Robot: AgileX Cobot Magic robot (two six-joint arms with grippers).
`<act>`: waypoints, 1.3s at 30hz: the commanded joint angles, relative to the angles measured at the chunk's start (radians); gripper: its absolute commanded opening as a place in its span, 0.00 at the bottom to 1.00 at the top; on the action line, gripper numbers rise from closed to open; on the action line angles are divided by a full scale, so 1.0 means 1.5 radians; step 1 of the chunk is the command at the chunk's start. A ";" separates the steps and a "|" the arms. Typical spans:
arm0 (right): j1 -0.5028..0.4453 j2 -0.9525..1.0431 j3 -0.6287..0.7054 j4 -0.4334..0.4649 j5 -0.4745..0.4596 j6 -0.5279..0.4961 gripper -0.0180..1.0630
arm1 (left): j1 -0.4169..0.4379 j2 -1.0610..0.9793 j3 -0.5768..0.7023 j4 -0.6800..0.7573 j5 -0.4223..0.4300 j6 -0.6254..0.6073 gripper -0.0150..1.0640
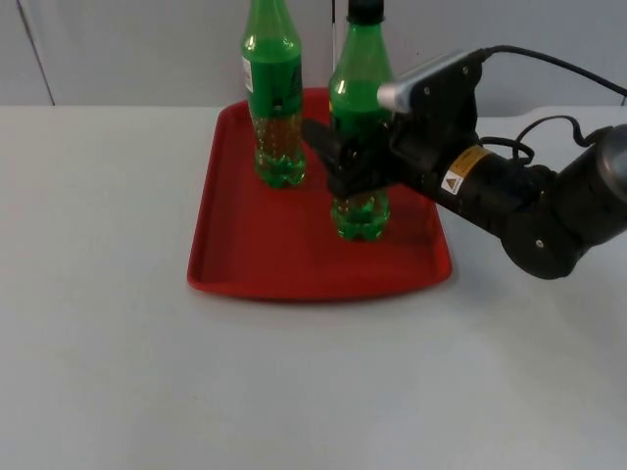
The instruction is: Place the bottle upright on the tray.
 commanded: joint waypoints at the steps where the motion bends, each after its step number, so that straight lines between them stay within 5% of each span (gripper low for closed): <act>1: 0.003 -0.004 -0.001 -0.005 0.006 0.004 0.74 | -0.004 -0.002 0.003 -0.001 -0.001 -0.003 0.99; 7: 0.003 -0.004 -0.001 -0.006 0.012 0.004 0.76 | -0.004 -0.002 0.003 -0.001 -0.001 -0.003 0.99; 12: 0.003 -0.004 -0.001 -0.006 0.027 0.005 1.00 | -0.004 -0.002 0.003 -0.001 -0.001 -0.003 0.99; 21: 0.003 -0.056 0.061 -0.008 0.083 0.035 0.99 | -0.004 -0.002 0.003 -0.001 -0.001 -0.003 0.99; 33: 0.003 -0.238 0.188 -0.010 0.287 0.099 0.99 | -0.004 -0.002 0.003 -0.001 -0.001 -0.003 0.99; 39: 0.004 -0.340 0.219 -0.010 0.482 0.112 0.99 | -0.004 -0.002 0.003 -0.001 -0.001 -0.003 0.99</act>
